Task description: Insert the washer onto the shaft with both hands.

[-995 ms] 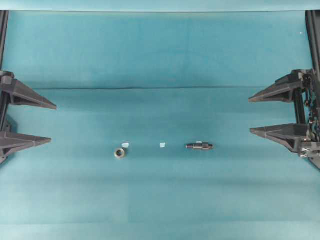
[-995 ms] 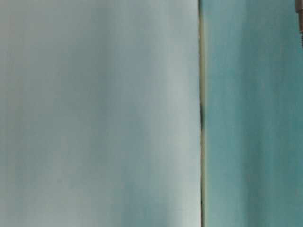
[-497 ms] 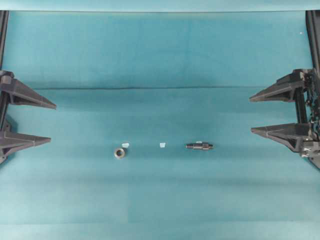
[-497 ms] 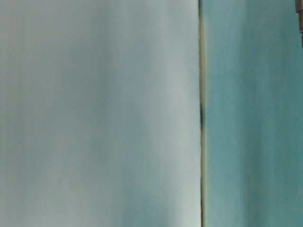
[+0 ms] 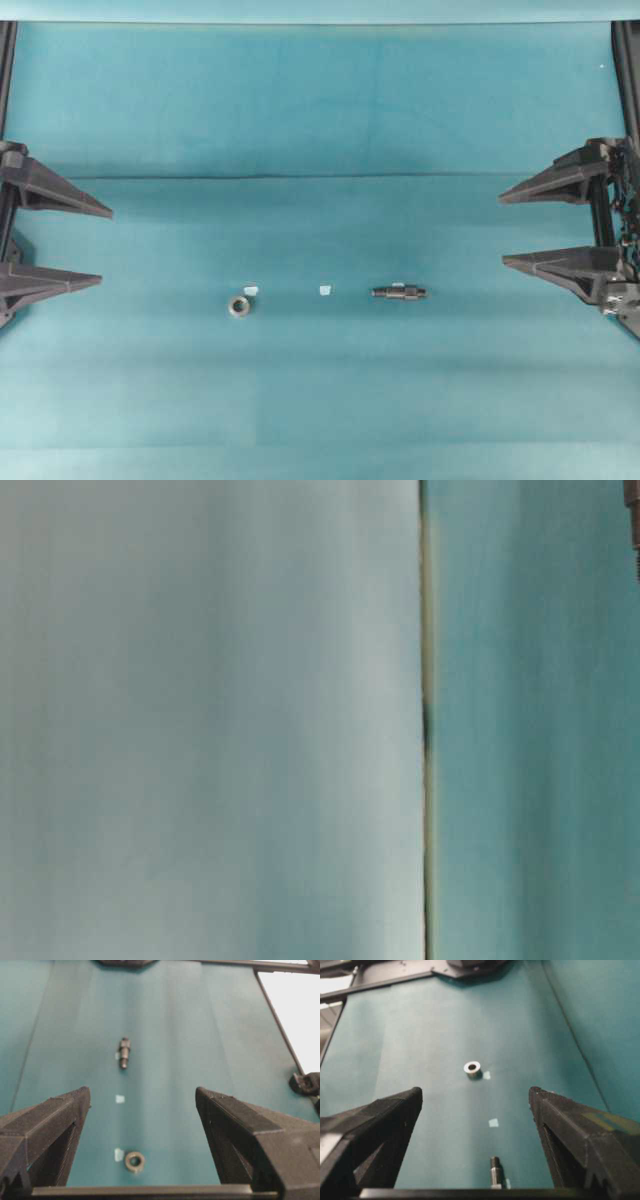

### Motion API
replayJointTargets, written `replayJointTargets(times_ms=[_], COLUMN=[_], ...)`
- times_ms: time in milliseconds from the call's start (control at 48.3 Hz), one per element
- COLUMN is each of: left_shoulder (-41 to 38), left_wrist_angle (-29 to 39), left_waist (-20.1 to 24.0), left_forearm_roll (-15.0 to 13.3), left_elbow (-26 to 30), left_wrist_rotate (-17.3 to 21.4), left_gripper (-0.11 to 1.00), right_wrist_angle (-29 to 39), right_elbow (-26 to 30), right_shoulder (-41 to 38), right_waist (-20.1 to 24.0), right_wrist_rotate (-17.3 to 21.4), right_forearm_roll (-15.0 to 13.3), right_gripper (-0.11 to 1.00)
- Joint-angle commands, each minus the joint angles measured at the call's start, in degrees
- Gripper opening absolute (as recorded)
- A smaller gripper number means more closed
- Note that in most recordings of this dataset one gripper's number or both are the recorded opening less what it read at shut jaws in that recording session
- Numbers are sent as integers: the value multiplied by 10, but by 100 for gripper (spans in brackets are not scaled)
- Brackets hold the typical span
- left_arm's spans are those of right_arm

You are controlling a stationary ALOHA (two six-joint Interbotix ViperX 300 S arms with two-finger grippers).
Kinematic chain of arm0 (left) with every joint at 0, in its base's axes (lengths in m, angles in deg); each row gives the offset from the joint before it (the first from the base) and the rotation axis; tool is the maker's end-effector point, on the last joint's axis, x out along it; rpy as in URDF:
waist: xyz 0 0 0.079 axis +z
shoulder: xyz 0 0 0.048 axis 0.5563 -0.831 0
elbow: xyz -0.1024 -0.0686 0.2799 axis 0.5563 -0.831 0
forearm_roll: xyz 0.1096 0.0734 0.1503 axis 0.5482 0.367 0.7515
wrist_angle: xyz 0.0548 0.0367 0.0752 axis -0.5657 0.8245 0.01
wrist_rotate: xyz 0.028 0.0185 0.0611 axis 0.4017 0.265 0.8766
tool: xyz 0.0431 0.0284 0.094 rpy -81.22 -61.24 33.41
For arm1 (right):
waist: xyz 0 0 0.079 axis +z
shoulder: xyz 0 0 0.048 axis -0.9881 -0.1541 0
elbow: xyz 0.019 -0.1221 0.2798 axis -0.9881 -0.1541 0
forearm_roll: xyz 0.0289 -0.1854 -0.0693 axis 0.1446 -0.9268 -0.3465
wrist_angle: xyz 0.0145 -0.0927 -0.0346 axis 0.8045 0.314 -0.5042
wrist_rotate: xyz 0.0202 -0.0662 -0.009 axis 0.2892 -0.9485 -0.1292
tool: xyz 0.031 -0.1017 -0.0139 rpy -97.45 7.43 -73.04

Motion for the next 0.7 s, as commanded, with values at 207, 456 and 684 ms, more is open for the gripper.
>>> replayJointTargets(times_ms=[207, 456, 684], left_shoulder=[-2, -3, -1], left_wrist_angle=[-5, -5, -10], left_waist=[3, 3, 3], left_forearm_roll=[2, 2, 2], left_elbow=[6, 6, 6], left_wrist_rotate=[0, -2, -4], left_gripper=[92, 92, 92], right_wrist_angle=[4, 5, 4], right_elbow=[3, 3, 3], right_shoulder=[-3, -2, -2], right_waist=[-1, -1, -1], right_wrist_rotate=[1, 0, 0], right_forearm_roll=[-1, -1, -2], right_gripper=[94, 94, 94])
